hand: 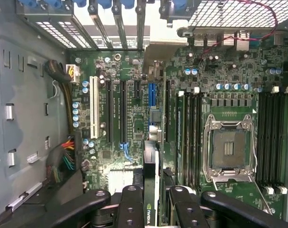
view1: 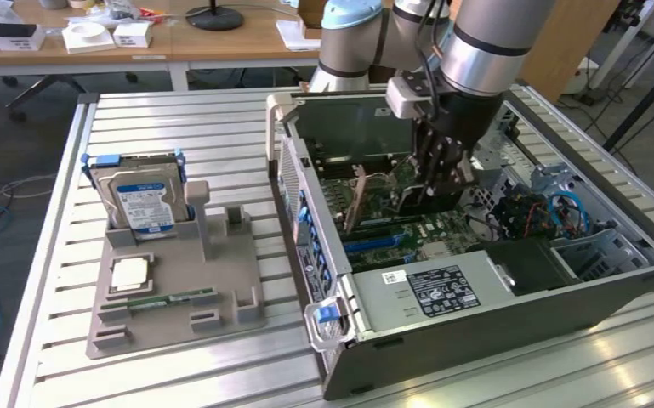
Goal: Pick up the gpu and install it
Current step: 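Insert the gpu into the slot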
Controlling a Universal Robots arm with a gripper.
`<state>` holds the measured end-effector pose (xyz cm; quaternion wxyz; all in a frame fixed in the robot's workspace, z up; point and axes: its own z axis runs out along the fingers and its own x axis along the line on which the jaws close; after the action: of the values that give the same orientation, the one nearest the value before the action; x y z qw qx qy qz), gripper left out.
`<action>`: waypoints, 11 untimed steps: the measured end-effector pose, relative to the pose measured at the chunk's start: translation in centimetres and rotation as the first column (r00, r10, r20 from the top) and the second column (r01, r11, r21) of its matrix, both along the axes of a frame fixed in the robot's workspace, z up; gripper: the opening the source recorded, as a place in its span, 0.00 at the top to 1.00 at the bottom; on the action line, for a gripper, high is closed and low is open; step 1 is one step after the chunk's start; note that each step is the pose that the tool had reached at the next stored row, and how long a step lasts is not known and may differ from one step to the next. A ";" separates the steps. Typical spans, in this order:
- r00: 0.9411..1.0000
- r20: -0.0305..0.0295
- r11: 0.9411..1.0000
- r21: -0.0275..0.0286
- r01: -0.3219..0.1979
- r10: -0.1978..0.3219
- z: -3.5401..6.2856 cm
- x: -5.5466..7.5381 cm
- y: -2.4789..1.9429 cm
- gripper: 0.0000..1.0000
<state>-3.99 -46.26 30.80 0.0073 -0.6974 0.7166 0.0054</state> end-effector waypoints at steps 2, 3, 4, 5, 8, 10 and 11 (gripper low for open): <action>1.000 0.000 1.000 0.000 -0.002 0.002 -0.14 0.0 0.00 0.74; 1.000 0.000 1.000 0.000 -0.003 0.003 -0.23 0.0 0.00 0.74; 1.000 0.000 1.000 0.000 -0.004 0.004 -0.32 0.0 0.00 0.74; 1.000 0.000 1.000 0.000 -0.005 0.005 -0.41 -0.1 0.00 0.74; 1.000 0.000 1.000 0.000 -0.008 0.008 -0.69 -0.1 0.01 0.74; 1.000 0.000 1.000 0.000 -0.011 0.011 -0.82 -0.2 0.02 0.74; 1.000 0.000 1.000 0.000 -0.011 0.011 -0.81 -0.2 0.02 0.74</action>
<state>-4.15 -46.24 29.99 0.0073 -0.7013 0.7128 0.0055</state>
